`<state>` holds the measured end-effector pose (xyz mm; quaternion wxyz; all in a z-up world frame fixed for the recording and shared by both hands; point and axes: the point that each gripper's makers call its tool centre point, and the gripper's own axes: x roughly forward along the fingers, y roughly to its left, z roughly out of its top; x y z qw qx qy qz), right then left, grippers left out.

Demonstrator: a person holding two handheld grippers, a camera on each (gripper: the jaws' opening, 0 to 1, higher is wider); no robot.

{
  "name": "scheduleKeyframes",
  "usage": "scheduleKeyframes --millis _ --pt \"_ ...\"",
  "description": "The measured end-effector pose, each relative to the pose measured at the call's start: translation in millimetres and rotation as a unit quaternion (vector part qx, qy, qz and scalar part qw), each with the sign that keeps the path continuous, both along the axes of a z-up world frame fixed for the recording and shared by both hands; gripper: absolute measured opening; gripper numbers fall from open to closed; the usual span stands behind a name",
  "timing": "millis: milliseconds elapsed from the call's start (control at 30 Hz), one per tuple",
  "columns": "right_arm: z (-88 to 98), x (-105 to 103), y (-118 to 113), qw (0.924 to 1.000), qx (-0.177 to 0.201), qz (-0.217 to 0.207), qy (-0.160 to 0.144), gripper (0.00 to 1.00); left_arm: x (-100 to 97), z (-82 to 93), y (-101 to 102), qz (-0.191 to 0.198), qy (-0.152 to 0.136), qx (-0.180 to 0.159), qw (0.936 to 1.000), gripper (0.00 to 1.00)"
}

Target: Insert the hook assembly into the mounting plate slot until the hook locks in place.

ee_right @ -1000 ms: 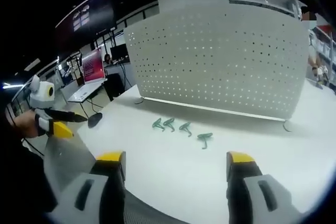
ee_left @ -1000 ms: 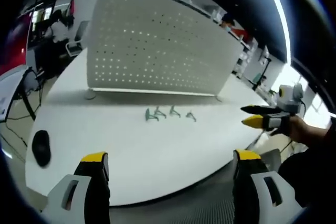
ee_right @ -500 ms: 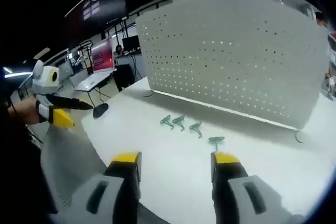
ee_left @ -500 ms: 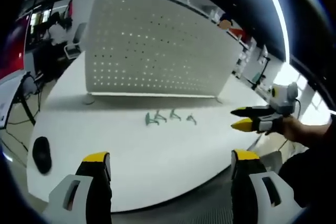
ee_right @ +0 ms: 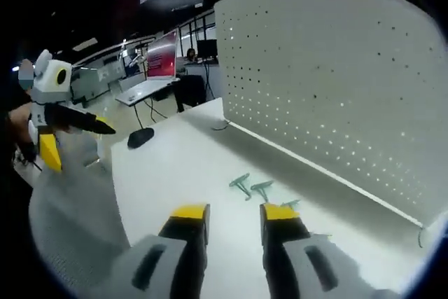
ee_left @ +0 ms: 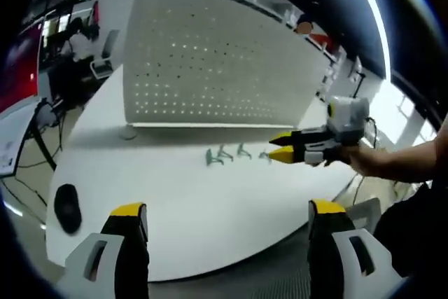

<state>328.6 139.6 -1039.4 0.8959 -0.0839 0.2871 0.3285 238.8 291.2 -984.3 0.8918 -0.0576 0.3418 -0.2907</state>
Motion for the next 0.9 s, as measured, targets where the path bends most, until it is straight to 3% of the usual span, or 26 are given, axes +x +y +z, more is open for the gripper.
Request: scheduleKeyframes --millis 233,333,433,533,600,767,800,900 --pt "-36.9 29.9 23.7 0.9974 -0.051 0.051 -0.002 0.11 3.7 -7.4 9.7 0.009 0.012 0.012 0.9998 0.98" --pt "-51.0 40.7 28.8 0.9965 -0.059 0.056 0.017 0.11 4.7 -7.9 12.4 0.011 0.014 0.014 0.9997 0.98" --pt "-56.4 50.3 35.3 0.9956 -0.067 0.064 0.017 0.11 5.1 -12.5 17.1 0.014 0.022 0.018 0.9995 0.97" --pt "-73.8 56.1 31.7 0.9943 -0.078 0.059 0.043 0.1 3.8 -16.2 18.4 0.012 0.03 0.022 0.9992 0.97" --pt "-76.0 59.5 31.2 0.9952 -0.069 0.049 0.05 0.09 4.5 -17.1 19.6 0.012 0.031 0.025 0.9991 0.97" --pt "-81.7 66.7 29.4 0.9931 -0.09 0.063 0.04 0.08 7.2 -16.8 19.8 0.018 0.033 0.022 0.9991 0.97" --pt "-84.2 65.8 32.4 0.9937 -0.073 0.06 0.059 0.08 7.6 -18.2 19.2 0.017 0.035 0.023 0.999 0.97" --pt "-88.1 69.7 31.6 0.9926 -0.086 0.063 0.057 0.08 6.7 -21.7 18.0 0.015 0.039 0.024 0.9988 0.97"
